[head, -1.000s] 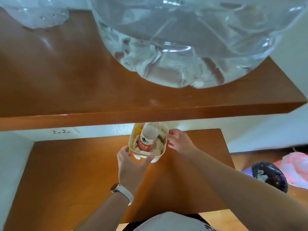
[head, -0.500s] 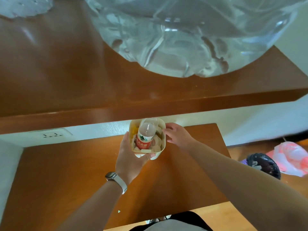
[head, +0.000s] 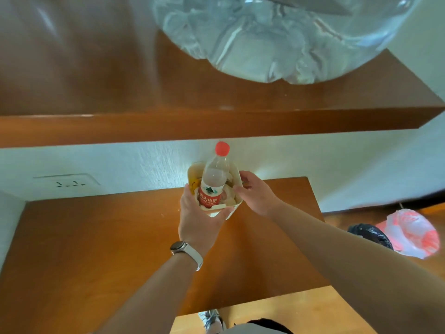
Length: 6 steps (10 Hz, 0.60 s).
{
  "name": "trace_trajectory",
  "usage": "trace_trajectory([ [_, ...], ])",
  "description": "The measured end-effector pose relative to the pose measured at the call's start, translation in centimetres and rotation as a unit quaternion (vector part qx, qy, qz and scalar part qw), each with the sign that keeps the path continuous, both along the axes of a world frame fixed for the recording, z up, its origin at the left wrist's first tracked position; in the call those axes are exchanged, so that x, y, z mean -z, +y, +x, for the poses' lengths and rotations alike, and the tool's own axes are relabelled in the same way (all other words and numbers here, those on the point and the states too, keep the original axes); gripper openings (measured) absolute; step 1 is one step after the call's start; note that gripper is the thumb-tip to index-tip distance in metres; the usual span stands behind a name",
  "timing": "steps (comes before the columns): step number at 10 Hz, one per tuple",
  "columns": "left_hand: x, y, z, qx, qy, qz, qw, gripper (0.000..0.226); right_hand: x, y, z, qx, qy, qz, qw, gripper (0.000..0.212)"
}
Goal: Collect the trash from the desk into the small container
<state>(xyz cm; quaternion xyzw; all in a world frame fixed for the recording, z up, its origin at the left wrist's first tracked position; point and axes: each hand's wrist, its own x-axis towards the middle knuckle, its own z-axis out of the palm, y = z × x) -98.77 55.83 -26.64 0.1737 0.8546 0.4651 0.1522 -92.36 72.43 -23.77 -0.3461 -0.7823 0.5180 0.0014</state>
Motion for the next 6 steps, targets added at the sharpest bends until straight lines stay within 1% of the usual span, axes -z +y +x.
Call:
trace_trajectory([
  [1, 0.2, 0.0, 0.0, 0.002, -0.012, 0.005, 1.000, 0.120, -0.7, -0.6, 1.3, -0.030, 0.002, -0.004, 1.000, 0.055],
  [2, 0.1, -0.1, -0.3, 0.010, -0.028, 0.010, 1.000, 0.119, -0.9, -1.1, 2.8, -0.071, -0.011, 0.001, 0.997, 0.072],
  [3, 0.2, -0.2, -0.8, 0.018, -0.026, 0.004, 0.999, 0.117, -0.5, -1.2, 3.0, -0.071, -0.017, 0.020, 0.997, 0.075],
  [4, 0.1, -0.3, -1.1, 0.024, -0.015, -0.021, 0.999, 0.114, -0.4, -1.2, 2.6, -0.065, -0.014, 0.025, 0.998, 0.071],
  [5, -0.3, -0.3, -1.1, 0.036, -0.007, -0.044, 0.998, 0.109, -0.5, -1.1, 2.8, -0.075, -0.016, 0.038, 0.996, 0.073],
  [6, -1.5, -0.7, -0.7, 0.030, 0.031, -0.079, 0.996, 0.109, -1.0, -0.8, 3.8, -0.064, -0.020, 0.072, 0.995, 0.067],
])
